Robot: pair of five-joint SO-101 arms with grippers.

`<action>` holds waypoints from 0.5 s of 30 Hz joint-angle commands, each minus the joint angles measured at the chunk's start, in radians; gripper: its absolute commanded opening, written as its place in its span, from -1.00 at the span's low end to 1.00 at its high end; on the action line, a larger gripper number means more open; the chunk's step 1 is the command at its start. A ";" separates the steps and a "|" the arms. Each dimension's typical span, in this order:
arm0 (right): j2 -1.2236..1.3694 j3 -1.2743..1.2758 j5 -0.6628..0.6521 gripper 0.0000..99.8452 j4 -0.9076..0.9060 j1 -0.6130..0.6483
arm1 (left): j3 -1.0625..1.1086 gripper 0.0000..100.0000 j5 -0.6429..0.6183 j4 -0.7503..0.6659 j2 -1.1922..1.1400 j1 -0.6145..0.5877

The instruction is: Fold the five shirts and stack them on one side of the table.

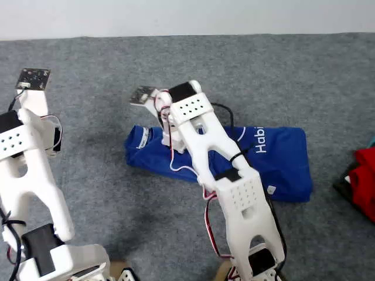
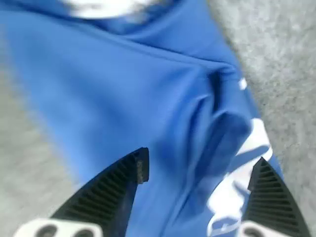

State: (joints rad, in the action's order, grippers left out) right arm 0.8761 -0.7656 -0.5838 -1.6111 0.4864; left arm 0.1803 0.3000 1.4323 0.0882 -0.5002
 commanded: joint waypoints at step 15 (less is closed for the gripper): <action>-0.262 -0.014 -0.035 -0.34 -0.116 -0.007 | 0.024 -0.99 -0.002 -0.012 0.052 0.008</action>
State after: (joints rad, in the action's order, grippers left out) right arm 0.7319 -0.7656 -0.6145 -1.6801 0.4557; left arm 0.2079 0.3000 1.4323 0.0882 -0.5002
